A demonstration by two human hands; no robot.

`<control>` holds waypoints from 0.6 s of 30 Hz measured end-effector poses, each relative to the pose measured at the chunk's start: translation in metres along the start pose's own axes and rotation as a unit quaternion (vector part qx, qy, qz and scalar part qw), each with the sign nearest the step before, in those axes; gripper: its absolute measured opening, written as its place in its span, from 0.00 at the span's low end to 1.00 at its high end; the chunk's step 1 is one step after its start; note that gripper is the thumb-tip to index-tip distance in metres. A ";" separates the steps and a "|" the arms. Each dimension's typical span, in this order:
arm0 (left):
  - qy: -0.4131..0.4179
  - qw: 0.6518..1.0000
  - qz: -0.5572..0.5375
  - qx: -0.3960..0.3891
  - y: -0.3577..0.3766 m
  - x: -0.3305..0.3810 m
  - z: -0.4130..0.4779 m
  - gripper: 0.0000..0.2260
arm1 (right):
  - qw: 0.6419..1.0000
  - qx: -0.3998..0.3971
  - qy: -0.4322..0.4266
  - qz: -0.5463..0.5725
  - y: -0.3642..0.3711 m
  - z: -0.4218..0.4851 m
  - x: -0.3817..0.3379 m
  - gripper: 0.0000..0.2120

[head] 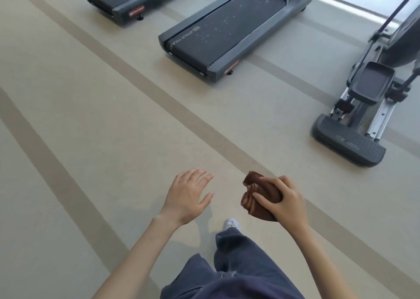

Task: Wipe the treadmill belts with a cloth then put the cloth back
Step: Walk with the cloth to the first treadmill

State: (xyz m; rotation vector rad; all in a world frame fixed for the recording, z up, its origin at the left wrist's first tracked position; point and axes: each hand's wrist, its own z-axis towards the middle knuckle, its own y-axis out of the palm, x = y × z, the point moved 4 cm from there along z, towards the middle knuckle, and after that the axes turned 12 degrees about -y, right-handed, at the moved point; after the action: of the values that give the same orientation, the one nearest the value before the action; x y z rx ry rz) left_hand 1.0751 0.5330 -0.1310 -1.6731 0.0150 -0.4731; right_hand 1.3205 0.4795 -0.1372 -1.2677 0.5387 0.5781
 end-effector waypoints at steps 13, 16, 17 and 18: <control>-0.037 0.999 -0.006 -0.004 0.005 0.017 0.179 0.19 | 0.996 -0.055 -0.050 -0.047 -0.010 0.188 0.079 0.16; -0.032 0.999 -0.004 0.003 0.000 0.007 0.235 0.19 | 0.996 -0.055 -0.057 -0.042 0.000 0.238 0.089 0.16; -0.032 0.999 -0.007 -0.004 -0.003 0.004 0.255 0.20 | 0.996 -0.054 -0.055 -0.042 0.002 0.256 0.091 0.16; -0.031 0.999 -0.007 -0.010 -0.005 0.001 0.275 0.21 | 0.996 -0.054 -0.052 -0.043 0.002 0.276 0.093 0.16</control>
State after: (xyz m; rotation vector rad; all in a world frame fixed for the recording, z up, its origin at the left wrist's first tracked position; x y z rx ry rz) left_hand 1.1608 0.7941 -0.1480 -1.7073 -0.0369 -0.4328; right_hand 1.4037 0.7588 -0.1409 -1.3469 0.3684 0.6048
